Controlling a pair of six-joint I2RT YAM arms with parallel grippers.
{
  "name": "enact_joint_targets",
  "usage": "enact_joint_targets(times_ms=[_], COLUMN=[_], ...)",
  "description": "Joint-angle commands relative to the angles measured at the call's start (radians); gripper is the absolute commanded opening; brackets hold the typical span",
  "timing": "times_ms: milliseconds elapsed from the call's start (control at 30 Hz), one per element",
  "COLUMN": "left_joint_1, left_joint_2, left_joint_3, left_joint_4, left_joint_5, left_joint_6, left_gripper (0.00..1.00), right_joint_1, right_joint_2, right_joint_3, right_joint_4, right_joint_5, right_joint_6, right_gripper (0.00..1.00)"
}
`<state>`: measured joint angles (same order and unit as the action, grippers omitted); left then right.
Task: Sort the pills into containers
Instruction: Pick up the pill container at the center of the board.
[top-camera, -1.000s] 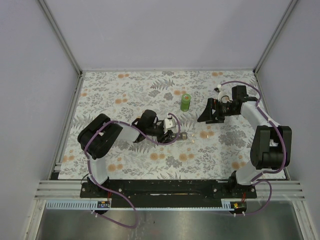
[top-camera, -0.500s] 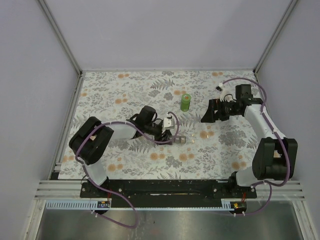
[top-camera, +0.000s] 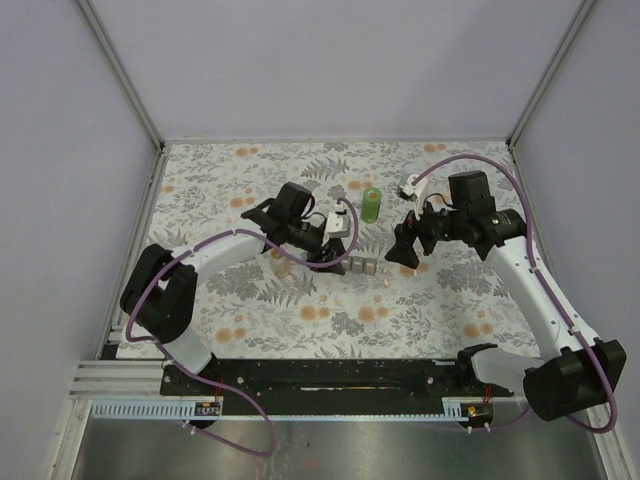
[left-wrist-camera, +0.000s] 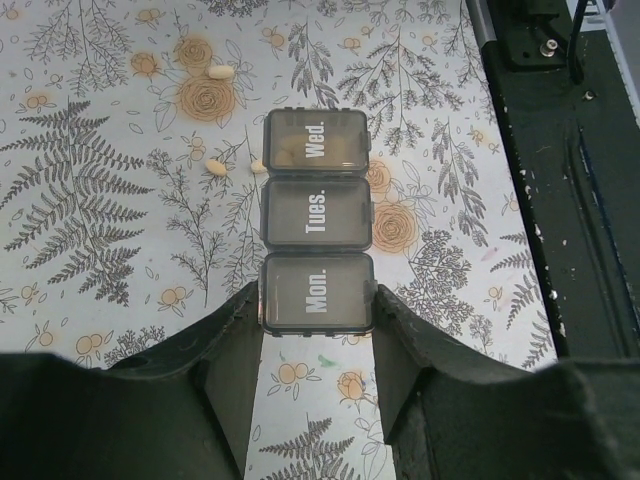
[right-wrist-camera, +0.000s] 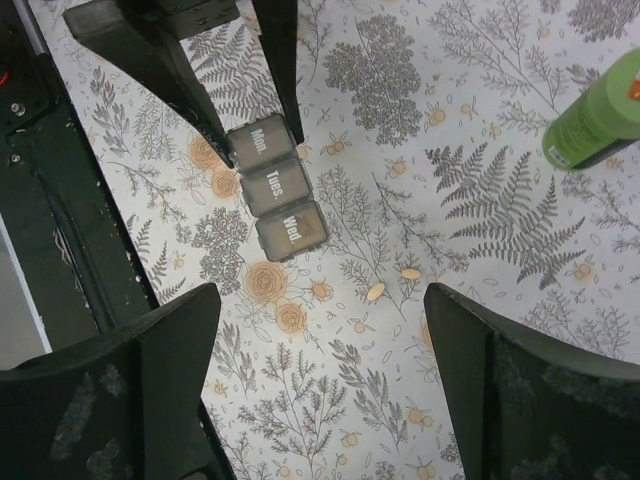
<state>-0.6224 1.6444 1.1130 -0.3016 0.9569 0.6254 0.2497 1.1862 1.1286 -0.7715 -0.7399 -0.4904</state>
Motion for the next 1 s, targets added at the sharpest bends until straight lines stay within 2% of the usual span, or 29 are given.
enact_joint_targets(times_ms=[0, 167, 433, 667, 967], left_joint_1=[0.016, 0.018, 0.030, 0.038, 0.039], left_joint_2=[-0.032, -0.046, -0.089, -0.107, -0.107], left_joint_3=[0.085, 0.102, 0.077, 0.071, 0.073], left_joint_4=[-0.102, -0.110, -0.048, -0.042, -0.045], left_joint_5=[0.082, 0.091, 0.094, 0.132, 0.138], left_joint_6=[0.028, 0.013, -0.044, -0.062, -0.078], left_gripper=[0.00, 0.00, 0.00, 0.00, 0.00], right_joint_1=[0.071, 0.190, 0.299, 0.356, 0.401], right_joint_2=[-0.040, -0.059, -0.059, -0.091, -0.051], right_joint_3=[0.060, 0.042, -0.016, -0.105, -0.095], right_joint_4=[-0.014, 0.038, 0.165, 0.300, 0.333], right_joint_5=[0.057, 0.152, 0.249, 0.283, 0.283], right_joint_6=[-0.066, -0.089, -0.094, -0.096, -0.102], right_gripper=[0.91, 0.91, 0.90, 0.88, 0.83])
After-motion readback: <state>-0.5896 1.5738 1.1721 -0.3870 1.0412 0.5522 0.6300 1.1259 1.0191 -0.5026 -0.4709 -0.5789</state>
